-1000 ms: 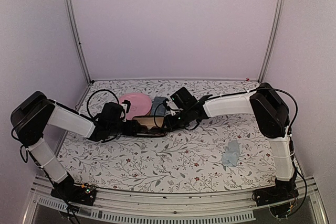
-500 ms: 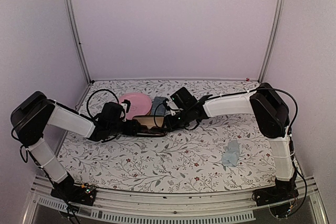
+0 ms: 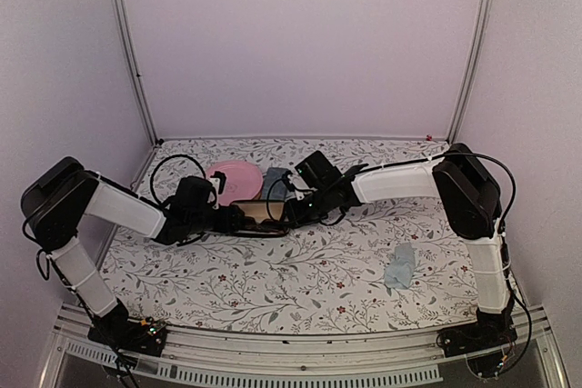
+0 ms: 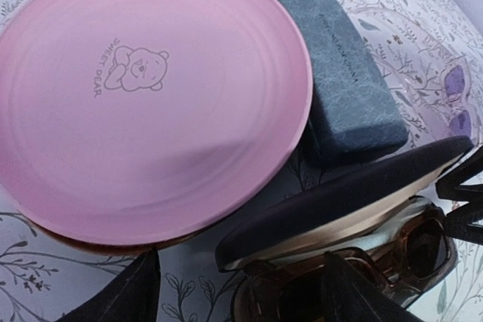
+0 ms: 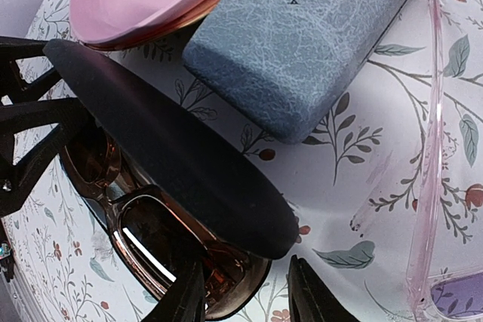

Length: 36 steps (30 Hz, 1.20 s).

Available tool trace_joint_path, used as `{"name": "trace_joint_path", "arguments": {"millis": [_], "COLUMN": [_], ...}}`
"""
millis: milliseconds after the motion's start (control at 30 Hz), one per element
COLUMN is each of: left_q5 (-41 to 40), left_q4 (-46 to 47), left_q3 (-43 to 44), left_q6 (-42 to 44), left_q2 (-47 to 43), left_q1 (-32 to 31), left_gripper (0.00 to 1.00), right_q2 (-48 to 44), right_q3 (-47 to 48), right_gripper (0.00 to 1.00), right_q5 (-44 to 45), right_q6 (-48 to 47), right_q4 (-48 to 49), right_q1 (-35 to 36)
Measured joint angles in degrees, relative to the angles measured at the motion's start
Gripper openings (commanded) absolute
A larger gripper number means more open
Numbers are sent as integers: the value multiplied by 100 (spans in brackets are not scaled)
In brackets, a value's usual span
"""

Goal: Organize the sunglasses
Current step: Adjust the sunglasses and the sunglasses case.

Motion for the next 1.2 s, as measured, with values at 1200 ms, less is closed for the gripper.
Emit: {"name": "trace_joint_path", "arguments": {"millis": [1200], "left_q5": [-17], "left_q4": [-522], "left_q3": [9], "left_q6": [92], "left_q2": [-470], "left_q1": [-31], "left_gripper": [76], "right_q2": [-284], "right_q3": [0], "right_gripper": [62], "right_q5": [48], "right_q6": [-57], "right_q4": [0], "right_q1": [-2]}}
